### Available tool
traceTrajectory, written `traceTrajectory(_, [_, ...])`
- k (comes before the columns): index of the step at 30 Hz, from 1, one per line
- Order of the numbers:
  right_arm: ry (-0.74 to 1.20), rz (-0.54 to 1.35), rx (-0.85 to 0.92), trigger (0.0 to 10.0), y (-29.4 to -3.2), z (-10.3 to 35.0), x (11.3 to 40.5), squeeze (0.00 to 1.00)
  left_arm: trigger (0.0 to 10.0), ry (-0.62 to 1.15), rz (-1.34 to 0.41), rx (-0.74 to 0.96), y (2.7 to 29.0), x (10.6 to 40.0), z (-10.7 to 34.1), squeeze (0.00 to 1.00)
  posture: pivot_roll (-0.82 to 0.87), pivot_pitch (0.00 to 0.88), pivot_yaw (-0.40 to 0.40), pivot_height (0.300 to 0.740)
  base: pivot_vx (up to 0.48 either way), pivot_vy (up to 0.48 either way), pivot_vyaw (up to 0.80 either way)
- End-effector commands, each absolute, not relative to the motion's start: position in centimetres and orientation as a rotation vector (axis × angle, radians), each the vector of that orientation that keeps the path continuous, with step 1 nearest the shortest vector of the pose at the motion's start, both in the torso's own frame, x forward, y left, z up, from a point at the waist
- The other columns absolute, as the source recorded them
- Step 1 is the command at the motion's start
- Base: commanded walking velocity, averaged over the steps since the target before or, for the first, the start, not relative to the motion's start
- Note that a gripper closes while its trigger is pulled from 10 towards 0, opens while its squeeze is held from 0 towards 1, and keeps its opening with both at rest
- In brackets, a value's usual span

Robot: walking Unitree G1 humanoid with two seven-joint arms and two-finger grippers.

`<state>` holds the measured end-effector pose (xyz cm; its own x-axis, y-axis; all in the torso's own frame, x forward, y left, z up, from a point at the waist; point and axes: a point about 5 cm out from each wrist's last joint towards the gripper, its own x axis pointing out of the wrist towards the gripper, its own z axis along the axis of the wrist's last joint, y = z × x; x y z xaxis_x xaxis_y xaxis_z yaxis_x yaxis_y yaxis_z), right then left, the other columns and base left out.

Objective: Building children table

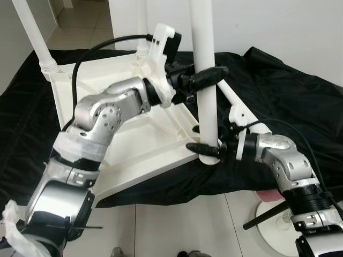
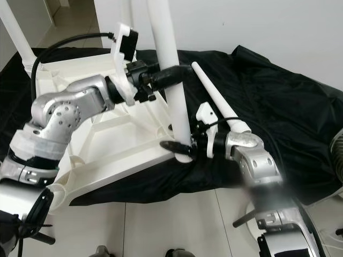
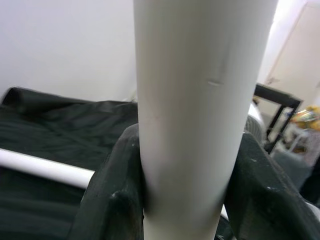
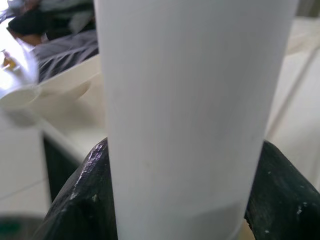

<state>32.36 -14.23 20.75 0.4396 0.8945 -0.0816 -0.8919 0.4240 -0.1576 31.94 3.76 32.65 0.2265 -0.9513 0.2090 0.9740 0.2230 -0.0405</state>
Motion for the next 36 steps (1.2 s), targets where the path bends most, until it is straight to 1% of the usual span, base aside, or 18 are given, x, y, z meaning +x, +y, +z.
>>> traceTrajectory(1, [-0.058, 1.062, -0.183, 10.0, -14.4, 21.4, 32.8, 0.00, 10.0, -0.180, -1.332, -0.121, 3.4, 32.0, 33.7, 0.00, -0.05, 0.056, -0.039, 0.740, 0.000, 0.000, 0.00])
traceTrajectory(5, [-0.068, 1.048, -0.178, 10.0, -14.3, 21.5, 32.9, 0.00, 10.0, -0.180, -1.302, -0.103, 3.4, 32.3, 33.8, 0.00, -0.05, 0.054, -0.037, 0.740, 0.000, 0.000, 0.00])
traceTrajectory(7, [-0.075, 1.032, -0.174, 10.0, -14.2, 21.6, 33.0, 0.00, 10.0, -0.169, -1.269, -0.093, 3.4, 32.6, 33.8, 0.00, -0.04, 0.052, -0.038, 0.740, 0.000, 0.000, 0.00])
traceTrajectory(8, [-0.099, 0.981, -0.168, 10.0, -13.8, 21.8, 33.3, 0.00, 10.0, -0.151, -1.197, -0.097, 3.4, 33.3, 34.0, 0.00, -0.04, 0.051, -0.037, 0.740, 0.000, 0.000, 0.00])
traceTrajectory(13, [-0.121, 0.926, -0.161, 10.0, -13.5, 22.0, 33.6, 0.00, 10.0, -0.140, -1.135, -0.103, 3.4, 33.9, 34.2, 0.00, -0.04, 0.051, -0.037, 0.740, 0.000, 0.000, 0.00])
traceTrajectory(15, [-0.187, 0.769, -0.139, 10.0, -12.1, 22.4, 34.2, 0.00, 10.0, -0.115, -0.984, -0.157, 3.7, 35.6, 34.5, 0.00, -0.05, 0.050, -0.033, 0.740, 0.000, 0.000, 0.00])
traceTrajectory(18, [-0.187, 0.769, -0.139, 10.0, -12.1, 22.4, 34.2, 0.00, 10.0, -0.115, -0.984, -0.157, 3.7, 35.6, 34.5, 0.00, -0.05, 0.050, -0.033, 0.740, 0.000, 0.000, 0.00])
traceTrajectory(21, [-0.222, 0.639, -0.112, 10.0, -11.1, 22.6, 34.4, 0.00, 10.0, -0.118, -0.890, -0.173, 4.0, 36.5, 34.8, 0.00, -0.05, 0.058, -0.027, 0.740, 0.000, 0.000, 0.00])
traceTrajectory(23, [-0.222, 0.639, -0.112, 10.0, -11.1, 22.6, 34.4, 0.00, 10.0, -0.118, -0.890, -0.173, 4.0, 36.5, 34.8, 0.00, -0.05, 0.058, -0.027, 0.740, 0.000, 0.000, 0.00])
traceTrajectory(24, [-0.229, 0.576, -0.107, 10.0, -10.9, 22.6, 34.5, 0.00, 10.0, -0.130, -0.861, -0.168, 4.1, 36.7, 35.1, 0.00, -0.05, 0.060, -0.025, 0.740, 0.000, 0.000, 0.00])
traceTrajectory(25, [-0.229, 0.576, -0.107, 10.0, -10.9, 22.6, 34.5, 0.00, 10.0, -0.130, -0.861, -0.168, 4.1, 36.7, 35.1, 0.00, -0.05, 0.060, -0.025, 0.740, 0.000, 0.000, 0.00])
traceTrajectory(26, [-0.225, 0.491, -0.116, 10.0, -10.9, 22.5, 34.8, 0.00, 10.0, -0.148, -0.820, -0.149, 4.2, 36.8, 35.5, 0.00, -0.06, 0.064, -0.019, 0.740, 0.000, 0.000, 0.00])
traceTrajectory(27, [-0.225, 0.491, -0.116, 10.0, -10.9, 22.5, 34.8, 0.00, 10.0, -0.148, -0.820, -0.149, 4.2, 36.8, 35.5, 0.00, -0.06, 0.064, -0.019, 0.740, 0.000, 0.000, 0.00])
traceTrajectory(29, [-0.201, 0.343, -0.091, 10.0, -11.0, 22.3, 35.6, 0.00, 10.0, -0.190, -0.753, -0.132, 4.1, 36.9, 36.2, 0.00, -0.06, 0.070, -0.017, 0.740, 0.000, 0.000, 0.00])
traceTrajectory(30, [-0.201, 0.343, -0.091, 10.0, -11.0, 22.3, 35.6, 0.00, 10.0, -0.190, -0.753, -0.132, 4.1, 36.9, 36.2, 0.00, -0.06, 0.070, -0.017, 0.740, 0.000, 0.000, 0.00])
traceTrajectory(31, [-0.183, 0.272, -0.079, 10.0, -10.7, 22.2, 36.0, 0.00, 10.0, -0.212, -0.713, -0.136, 3.9, 36.8, 36.6, 0.00, -0.05, 0.071, -0.016, 0.740, 0.000, 0.000, 0.00])
traceTrajectory(34, [-0.174, 0.252, -0.082, 10.0, -10.4, 22.1, 36.2, 0.00, 10.0, -0.221, -0.699, -0.131, 3.7, 36.8, 36.8, 0.00, -0.05, 0.078, -0.011, 0.740, 0.000, 0.000, 0.00])
traceTrajectory(36, [-0.158, 0.208, -0.063, 10.0, -9.1, 21.8, 36.5, 0.00, 10.0, -0.228, -0.682, -0.143, 3.1, 36.6, 37.1, 0.00, -0.05, 0.080, -0.009, 0.740, 0.000, 0.000, 0.00])
